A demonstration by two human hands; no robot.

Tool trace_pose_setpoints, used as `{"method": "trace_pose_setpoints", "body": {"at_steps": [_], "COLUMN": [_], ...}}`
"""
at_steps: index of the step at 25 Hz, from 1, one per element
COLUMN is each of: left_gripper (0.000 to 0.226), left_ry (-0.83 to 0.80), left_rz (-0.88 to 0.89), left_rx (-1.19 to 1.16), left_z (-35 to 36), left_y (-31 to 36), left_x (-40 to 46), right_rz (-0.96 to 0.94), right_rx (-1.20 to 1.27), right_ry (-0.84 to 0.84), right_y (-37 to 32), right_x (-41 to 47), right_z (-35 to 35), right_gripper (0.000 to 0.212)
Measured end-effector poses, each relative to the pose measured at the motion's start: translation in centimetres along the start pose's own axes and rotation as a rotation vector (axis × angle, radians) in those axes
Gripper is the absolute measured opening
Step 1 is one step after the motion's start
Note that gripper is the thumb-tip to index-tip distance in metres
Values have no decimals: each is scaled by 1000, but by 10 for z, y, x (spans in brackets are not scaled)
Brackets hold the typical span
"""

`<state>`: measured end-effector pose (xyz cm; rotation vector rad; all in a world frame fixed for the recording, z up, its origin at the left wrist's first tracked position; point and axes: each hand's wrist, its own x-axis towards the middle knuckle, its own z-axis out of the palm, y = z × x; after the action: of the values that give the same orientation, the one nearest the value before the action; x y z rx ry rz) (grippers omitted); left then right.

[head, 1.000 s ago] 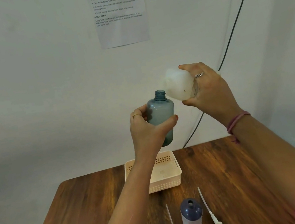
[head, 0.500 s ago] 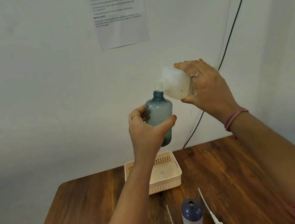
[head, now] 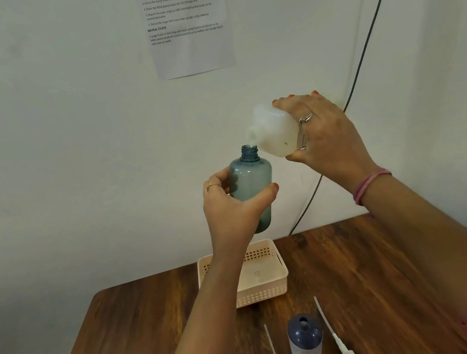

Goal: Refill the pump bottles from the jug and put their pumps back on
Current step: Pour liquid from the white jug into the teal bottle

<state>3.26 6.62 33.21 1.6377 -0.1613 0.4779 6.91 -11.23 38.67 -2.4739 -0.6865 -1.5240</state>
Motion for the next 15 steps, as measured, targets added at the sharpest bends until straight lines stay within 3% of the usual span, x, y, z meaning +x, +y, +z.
{"method": "trace_pose_setpoints", "body": {"at_steps": [15], "left_gripper": [75], "left_ry": [-5], "left_rz": [-6], "left_rx": [27], "left_z": [-2], "left_y": [1], "left_x": [-1], "right_rz": [-30], "right_rx": [-28], "right_ry": [4], "right_y": [1], "right_x": [2], "right_z": [2], "right_gripper": [81]}}
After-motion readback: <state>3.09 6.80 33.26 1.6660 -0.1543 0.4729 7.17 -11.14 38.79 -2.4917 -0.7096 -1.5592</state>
